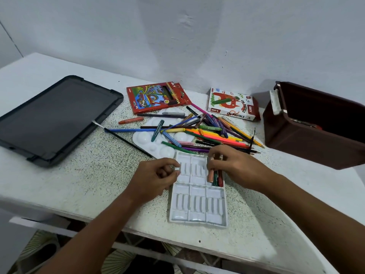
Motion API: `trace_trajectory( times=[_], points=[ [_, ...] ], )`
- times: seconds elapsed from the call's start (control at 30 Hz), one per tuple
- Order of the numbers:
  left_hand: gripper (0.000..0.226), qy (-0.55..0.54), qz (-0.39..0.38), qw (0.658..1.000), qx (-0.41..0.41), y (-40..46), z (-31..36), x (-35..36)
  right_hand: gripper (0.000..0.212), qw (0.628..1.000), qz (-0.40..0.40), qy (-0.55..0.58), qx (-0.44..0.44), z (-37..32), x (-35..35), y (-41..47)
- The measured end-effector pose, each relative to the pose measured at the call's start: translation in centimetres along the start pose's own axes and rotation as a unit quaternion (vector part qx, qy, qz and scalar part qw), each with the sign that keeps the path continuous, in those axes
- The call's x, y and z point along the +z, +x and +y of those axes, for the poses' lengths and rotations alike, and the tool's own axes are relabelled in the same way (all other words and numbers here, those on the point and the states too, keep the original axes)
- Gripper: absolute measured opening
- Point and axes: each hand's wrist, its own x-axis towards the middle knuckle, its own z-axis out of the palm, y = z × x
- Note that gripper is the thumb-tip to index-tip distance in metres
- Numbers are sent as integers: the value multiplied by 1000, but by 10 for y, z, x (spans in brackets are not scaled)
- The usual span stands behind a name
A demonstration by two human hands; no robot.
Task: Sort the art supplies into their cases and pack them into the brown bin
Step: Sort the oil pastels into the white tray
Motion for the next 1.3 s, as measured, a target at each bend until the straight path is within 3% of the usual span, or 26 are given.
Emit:
trace_trajectory(
  times=[0.23,0.47,0.6,1.0,1.13,1.23,1.3],
  points=[
    [15,11,3,1000,4,0,-2,0,45,998,46,32,-11,3,8,-9],
    [16,24,13,1000,6,0,-2,1,19,992,95,82,16,-1,19,-14],
    [16,33,11,999,14,-1,-3,1,31,992,91,87,15,-3,23,-15],
    [15,28,9,999,12,-1,-1,1,28,993,30,109,36,-4,17,-12],
    [14,22,16,1000,7,-1,-1,1,19,985,59,120,111,8,3,-2],
    [13,19,18,1000,6,-2,-1,1,20,957,123,110,240,35,-5,16],
    [12,25,13,1000,10,-2,0,0,24,936,125,95,314,56,-8,28]
  ],
)
